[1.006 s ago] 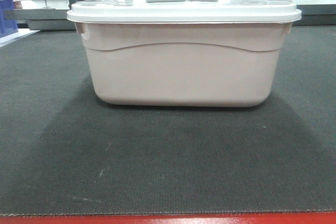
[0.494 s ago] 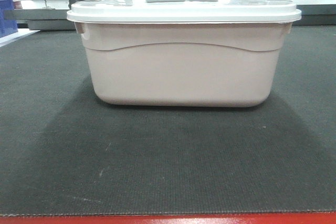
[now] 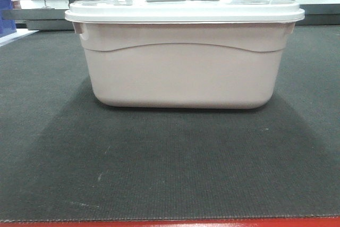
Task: Grab white bin and place on right shelf
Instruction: 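Move both grippers toward the short ends of the pink bin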
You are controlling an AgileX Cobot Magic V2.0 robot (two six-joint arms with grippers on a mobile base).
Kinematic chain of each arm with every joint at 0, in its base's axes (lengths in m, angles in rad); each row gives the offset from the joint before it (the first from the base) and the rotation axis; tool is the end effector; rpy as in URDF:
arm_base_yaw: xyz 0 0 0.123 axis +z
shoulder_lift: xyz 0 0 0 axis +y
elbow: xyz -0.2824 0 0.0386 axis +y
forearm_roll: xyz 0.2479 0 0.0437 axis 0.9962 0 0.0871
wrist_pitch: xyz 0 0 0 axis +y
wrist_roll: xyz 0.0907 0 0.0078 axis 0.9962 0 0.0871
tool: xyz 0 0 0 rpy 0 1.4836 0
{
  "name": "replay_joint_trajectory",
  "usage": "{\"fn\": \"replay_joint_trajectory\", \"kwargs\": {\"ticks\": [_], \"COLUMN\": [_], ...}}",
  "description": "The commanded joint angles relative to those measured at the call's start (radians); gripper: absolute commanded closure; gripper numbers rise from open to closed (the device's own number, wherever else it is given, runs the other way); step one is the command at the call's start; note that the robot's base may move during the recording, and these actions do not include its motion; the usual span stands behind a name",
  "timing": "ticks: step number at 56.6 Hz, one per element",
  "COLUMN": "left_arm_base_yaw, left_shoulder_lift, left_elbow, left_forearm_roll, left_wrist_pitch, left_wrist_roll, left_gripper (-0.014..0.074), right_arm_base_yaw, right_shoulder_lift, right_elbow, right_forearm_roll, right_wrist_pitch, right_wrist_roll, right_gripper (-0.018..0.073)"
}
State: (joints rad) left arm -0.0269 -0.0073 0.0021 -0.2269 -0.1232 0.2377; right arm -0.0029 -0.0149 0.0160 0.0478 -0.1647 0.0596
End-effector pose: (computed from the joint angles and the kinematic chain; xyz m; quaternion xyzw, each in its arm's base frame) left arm 0.0540 0.0010 0.2236 0.0016 0.6282 0.0031 0.7781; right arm 0.0532 -0.0009 0.2233 0.0367 0.6121 0.0386 0.7890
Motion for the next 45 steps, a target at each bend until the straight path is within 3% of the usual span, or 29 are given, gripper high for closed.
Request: {"fn": "replay_joint_trajectory", "kwargs": {"ticks": [1, 8, 16, 25, 31, 42, 45], "left_arm_base_yaw": [-0.002, -0.002, -0.002, -0.002, -0.021, -0.060, -0.062], "left_shoulder_lift": [0.042, 0.134, 0.288, 0.460, 0.548, 0.685, 0.720], "left_elbow": [-0.131, -0.350, -0.571, -0.729, -0.765, -0.802, -0.825], "left_forearm_roll": [0.002, 0.056, 0.060, 0.056, 0.029, -0.012, -0.035], "left_wrist_pitch": [-0.058, 0.090, 0.279, 0.424, 0.439, 0.469, 0.496], "left_wrist_roll": [-0.006, -0.006, -0.006, -0.006, -0.006, -0.006, -0.006], "left_gripper": [0.0713, 0.0711, 0.0706, 0.0603, 0.0475, 0.0204, 0.0141], "right_arm_base_yaw": [0.002, 0.002, 0.002, 0.002, 0.002, 0.002, 0.002], "right_shoulder_lift": [-0.013, 0.030, 0.147, 0.304, 0.416, 0.598, 0.631], "right_elbow": [-0.104, -0.263, -0.425, -0.539, -0.595, -0.683, -0.707], "right_forearm_roll": [0.001, 0.001, 0.001, 0.009, 0.009, 0.009, 0.009], "right_wrist_pitch": [-0.108, -0.010, 0.083, 0.117, 0.120, 0.165, 0.188], "right_wrist_roll": [-0.006, -0.006, -0.006, -0.005, -0.005, -0.005, -0.005], "right_gripper": [0.0486, 0.0486, 0.0486, 0.0435, 0.0304, -0.0056, -0.0088]}}
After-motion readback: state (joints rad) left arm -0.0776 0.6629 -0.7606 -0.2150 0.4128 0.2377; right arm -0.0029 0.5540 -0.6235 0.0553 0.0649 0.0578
